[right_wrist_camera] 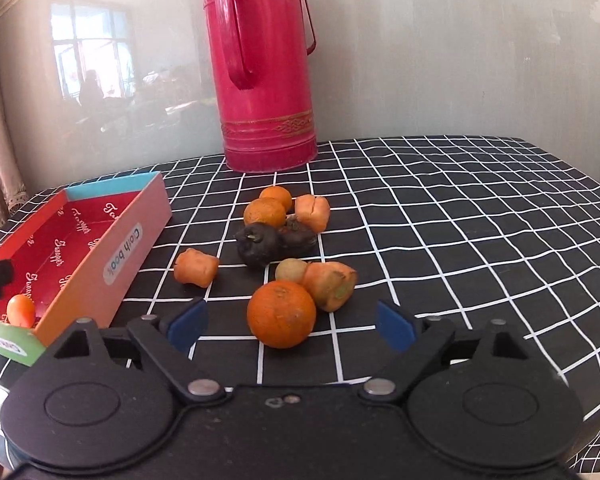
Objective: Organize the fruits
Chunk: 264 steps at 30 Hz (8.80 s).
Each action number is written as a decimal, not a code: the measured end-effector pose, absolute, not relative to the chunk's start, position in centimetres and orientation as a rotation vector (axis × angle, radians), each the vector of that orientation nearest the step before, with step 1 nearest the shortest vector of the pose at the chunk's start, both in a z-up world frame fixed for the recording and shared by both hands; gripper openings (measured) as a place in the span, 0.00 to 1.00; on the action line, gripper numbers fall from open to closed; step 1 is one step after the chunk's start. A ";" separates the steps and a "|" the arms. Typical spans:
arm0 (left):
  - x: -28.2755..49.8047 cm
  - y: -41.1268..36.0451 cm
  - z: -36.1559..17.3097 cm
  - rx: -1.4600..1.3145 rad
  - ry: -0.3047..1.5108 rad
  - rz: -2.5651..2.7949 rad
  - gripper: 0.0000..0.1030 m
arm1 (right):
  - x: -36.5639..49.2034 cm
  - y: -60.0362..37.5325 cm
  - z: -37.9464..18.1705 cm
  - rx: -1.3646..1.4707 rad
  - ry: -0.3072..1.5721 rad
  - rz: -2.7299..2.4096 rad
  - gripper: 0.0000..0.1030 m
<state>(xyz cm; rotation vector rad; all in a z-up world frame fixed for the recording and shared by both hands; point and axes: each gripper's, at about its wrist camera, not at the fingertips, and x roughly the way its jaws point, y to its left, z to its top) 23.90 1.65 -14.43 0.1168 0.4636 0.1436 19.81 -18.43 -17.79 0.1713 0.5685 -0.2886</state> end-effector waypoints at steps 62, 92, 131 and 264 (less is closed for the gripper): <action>19.5 12.4 -14.0 -0.027 0.457 0.297 0.97 | 19.0 -7.9 -13.2 -0.066 0.360 -0.001 0.89; 19.3 -18.6 -17.5 0.226 0.455 -0.391 0.78 | 9.8 -31.0 -15.7 0.104 0.227 -0.628 0.94; 21.2 -23.8 -18.9 0.308 0.456 -0.332 0.86 | 8.8 -32.4 -15.8 0.147 0.235 -0.597 0.94; 20.2 4.1 -12.3 0.058 0.307 0.132 0.95 | 18.6 -18.8 -15.0 0.046 0.256 -0.445 0.94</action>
